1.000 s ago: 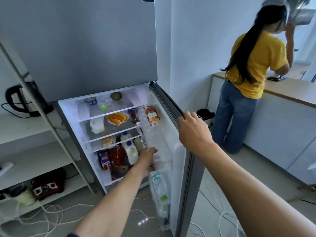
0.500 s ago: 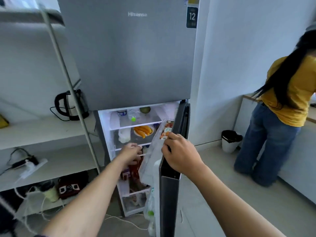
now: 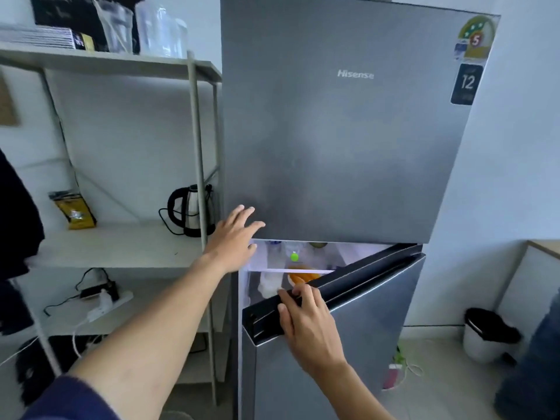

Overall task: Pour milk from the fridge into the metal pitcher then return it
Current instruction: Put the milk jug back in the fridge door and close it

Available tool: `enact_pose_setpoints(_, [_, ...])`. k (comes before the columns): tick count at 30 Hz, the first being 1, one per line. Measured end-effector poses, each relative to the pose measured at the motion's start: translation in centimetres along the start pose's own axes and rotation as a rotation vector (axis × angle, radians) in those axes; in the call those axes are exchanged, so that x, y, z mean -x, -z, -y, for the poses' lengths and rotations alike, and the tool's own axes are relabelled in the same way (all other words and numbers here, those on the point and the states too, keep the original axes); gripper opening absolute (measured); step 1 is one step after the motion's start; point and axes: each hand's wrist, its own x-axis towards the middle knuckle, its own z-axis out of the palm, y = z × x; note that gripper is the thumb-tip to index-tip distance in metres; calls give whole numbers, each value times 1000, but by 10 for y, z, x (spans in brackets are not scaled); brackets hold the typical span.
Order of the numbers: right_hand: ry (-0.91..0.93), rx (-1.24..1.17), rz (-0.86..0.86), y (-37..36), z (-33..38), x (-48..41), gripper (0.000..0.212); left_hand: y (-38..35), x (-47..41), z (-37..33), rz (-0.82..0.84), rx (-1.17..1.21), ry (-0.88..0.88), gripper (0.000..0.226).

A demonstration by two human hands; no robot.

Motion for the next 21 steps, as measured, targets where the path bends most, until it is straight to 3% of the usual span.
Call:
enact_pose_setpoints(5, [-15,-7,0,-44,-8,-37,36,-9,-36,12,-65,-133,-69,58])
enact_pose_setpoints(11, [6,-54,147,-81,-25,-68,45,-21,-72,23,-293,-320,-200,92])
enact_pose_setpoints(15, [-41,-89,160,-97,-30,-96,14,-28,-81,35,-381,-335,-260,90])
enact_pose_setpoints(21, [-130,-20,202,-125,-29,-130,24,-34,-82,42,-403,-330,-270,86])
